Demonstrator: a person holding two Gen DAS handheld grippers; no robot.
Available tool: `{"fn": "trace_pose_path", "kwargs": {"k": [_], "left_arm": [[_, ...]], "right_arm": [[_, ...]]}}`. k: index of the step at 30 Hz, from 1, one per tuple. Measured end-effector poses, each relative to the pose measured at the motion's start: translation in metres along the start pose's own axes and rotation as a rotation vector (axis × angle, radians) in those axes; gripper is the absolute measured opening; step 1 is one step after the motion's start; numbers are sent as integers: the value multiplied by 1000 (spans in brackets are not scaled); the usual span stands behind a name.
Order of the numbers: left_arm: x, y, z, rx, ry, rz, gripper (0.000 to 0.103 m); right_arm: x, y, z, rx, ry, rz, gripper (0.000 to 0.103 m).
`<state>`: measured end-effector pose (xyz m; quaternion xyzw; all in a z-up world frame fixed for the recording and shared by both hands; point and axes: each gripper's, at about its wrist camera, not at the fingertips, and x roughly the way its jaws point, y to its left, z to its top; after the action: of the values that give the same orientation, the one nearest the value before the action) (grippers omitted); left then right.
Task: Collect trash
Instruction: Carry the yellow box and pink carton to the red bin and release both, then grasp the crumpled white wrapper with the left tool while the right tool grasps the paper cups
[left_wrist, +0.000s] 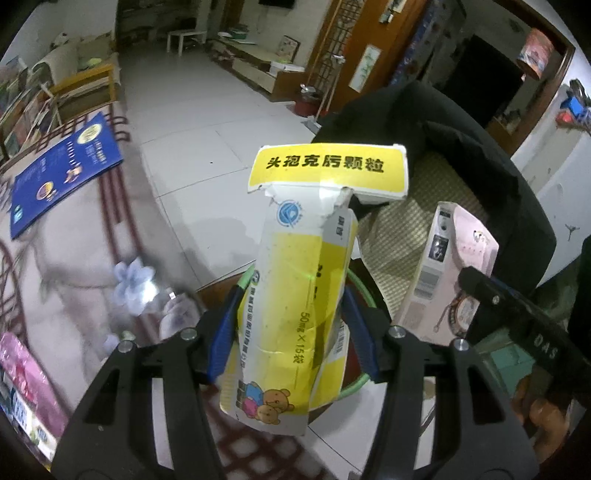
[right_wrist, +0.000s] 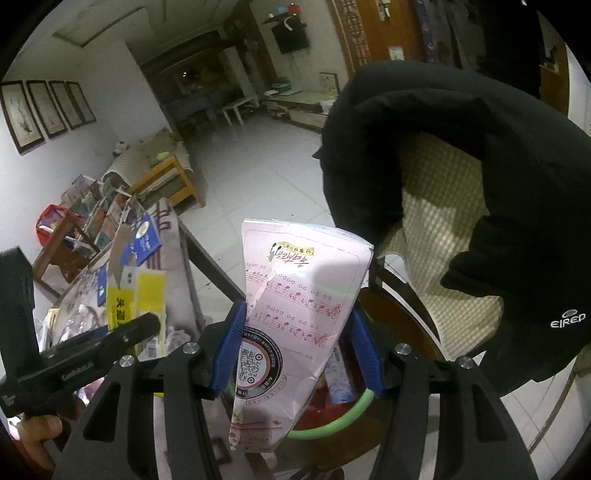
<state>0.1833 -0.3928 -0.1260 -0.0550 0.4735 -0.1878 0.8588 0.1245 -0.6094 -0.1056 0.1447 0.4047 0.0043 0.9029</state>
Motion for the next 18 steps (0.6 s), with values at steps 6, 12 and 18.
{"fn": "trace_pose_path", "kwargs": {"k": [6, 12, 18], "left_arm": [[10, -6, 10, 16, -24, 53, 77], [-25, 21, -1, 7, -60, 97, 77], [-87, 70, -56, 10, -60, 229, 77]], "right_arm": [[10, 1, 9, -10, -16, -14, 72], [7, 13, 12, -27, -29, 21, 72], [16, 48, 1, -87, 35, 93, 72]]}}
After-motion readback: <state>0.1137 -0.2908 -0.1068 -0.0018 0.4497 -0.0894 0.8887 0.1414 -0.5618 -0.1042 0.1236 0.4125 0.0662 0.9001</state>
